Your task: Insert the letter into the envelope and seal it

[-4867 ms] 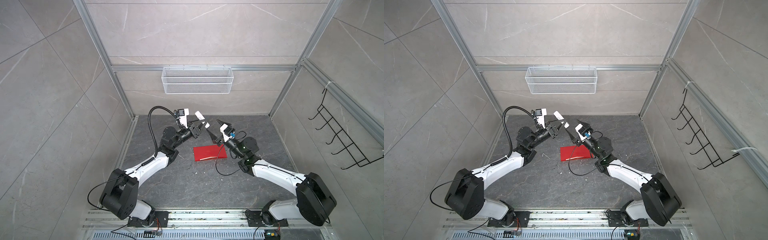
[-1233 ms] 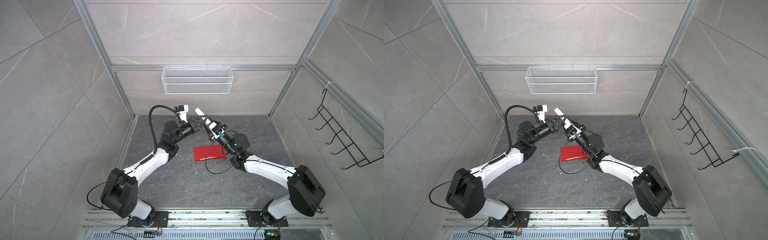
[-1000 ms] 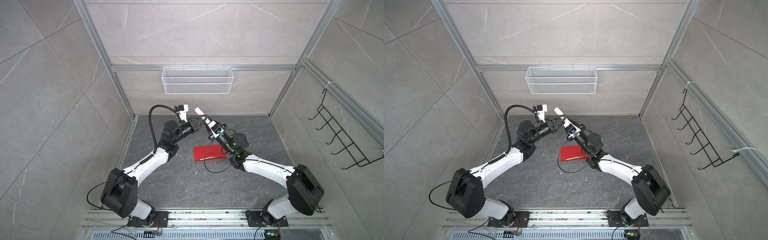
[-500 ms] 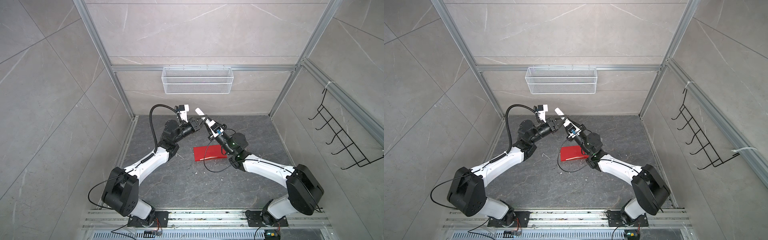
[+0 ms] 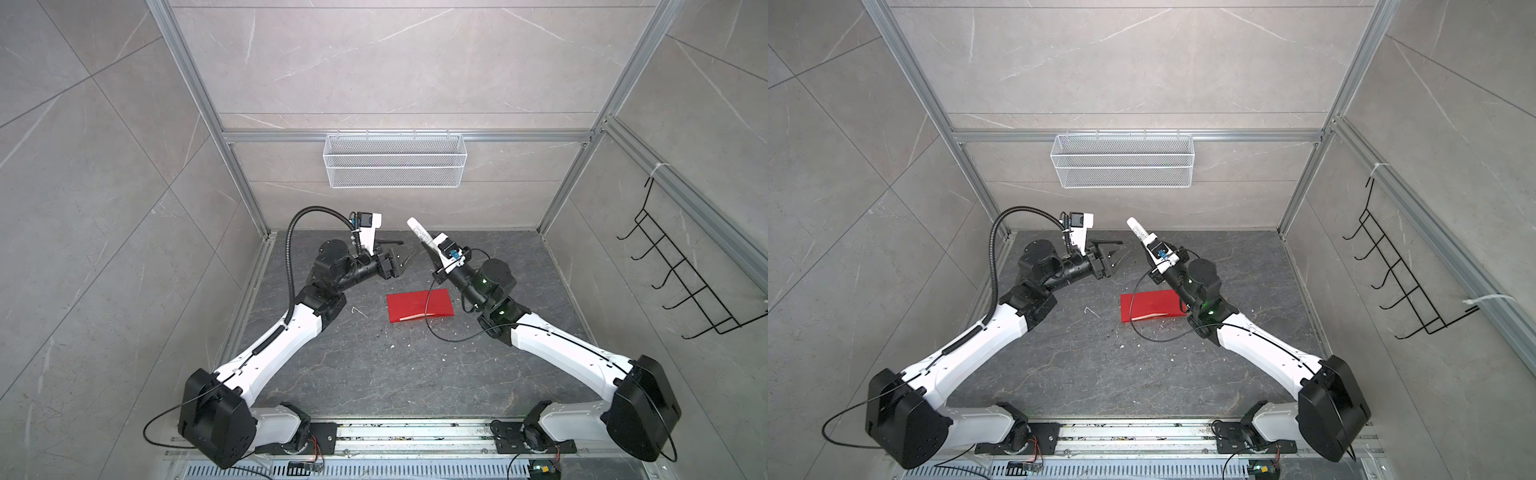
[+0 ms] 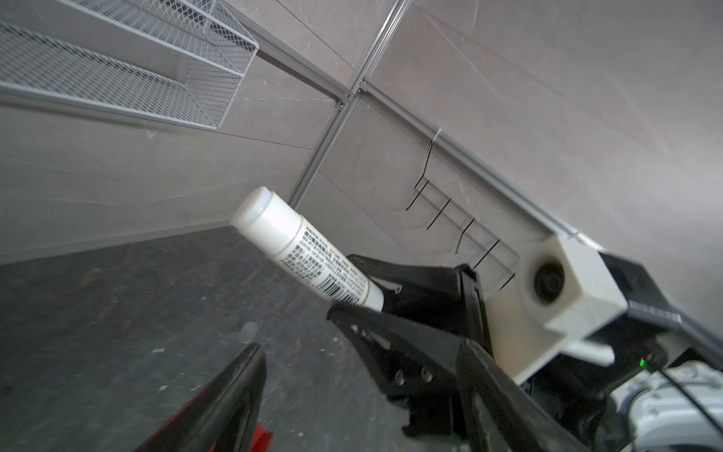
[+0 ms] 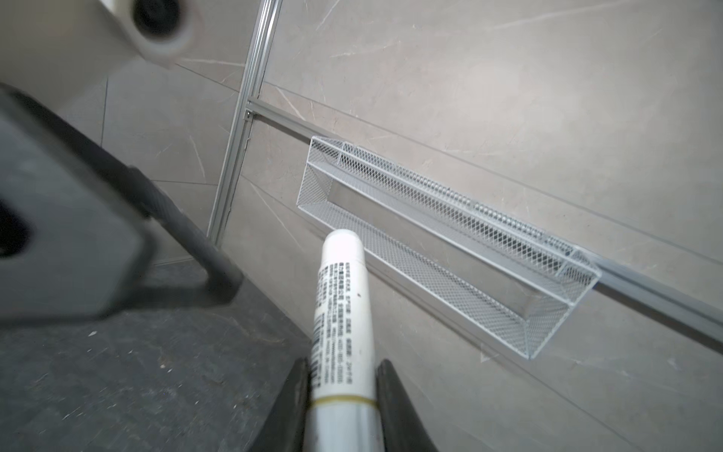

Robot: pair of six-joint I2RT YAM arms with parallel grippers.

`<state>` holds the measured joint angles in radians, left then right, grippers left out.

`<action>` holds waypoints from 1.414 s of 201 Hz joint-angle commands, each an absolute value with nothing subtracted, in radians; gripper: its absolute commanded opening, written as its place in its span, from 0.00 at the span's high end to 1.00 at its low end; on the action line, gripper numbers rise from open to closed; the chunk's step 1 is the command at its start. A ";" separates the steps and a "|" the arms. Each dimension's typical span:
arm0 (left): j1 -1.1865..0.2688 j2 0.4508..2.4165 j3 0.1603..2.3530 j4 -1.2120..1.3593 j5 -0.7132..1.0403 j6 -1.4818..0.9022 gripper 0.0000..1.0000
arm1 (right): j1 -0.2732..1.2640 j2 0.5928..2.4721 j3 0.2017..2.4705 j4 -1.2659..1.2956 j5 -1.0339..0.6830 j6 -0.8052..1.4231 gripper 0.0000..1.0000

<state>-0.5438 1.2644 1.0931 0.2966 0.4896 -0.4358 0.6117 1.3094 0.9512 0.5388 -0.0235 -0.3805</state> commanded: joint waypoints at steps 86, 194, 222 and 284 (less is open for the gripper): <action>-0.651 1.191 1.008 0.150 0.386 0.945 0.11 | 0.534 1.268 1.315 -0.429 -0.401 -0.161 1.00; -0.696 1.274 1.020 0.137 0.271 1.184 0.27 | 0.535 1.331 1.372 -0.569 -0.522 -0.168 1.00; -0.702 1.283 1.032 0.088 0.259 1.211 0.35 | 0.535 1.340 1.382 -0.579 -0.539 -0.165 1.00; -0.712 1.301 1.043 0.074 0.217 1.229 0.68 | 0.535 1.361 1.401 -0.606 -0.590 -0.169 1.00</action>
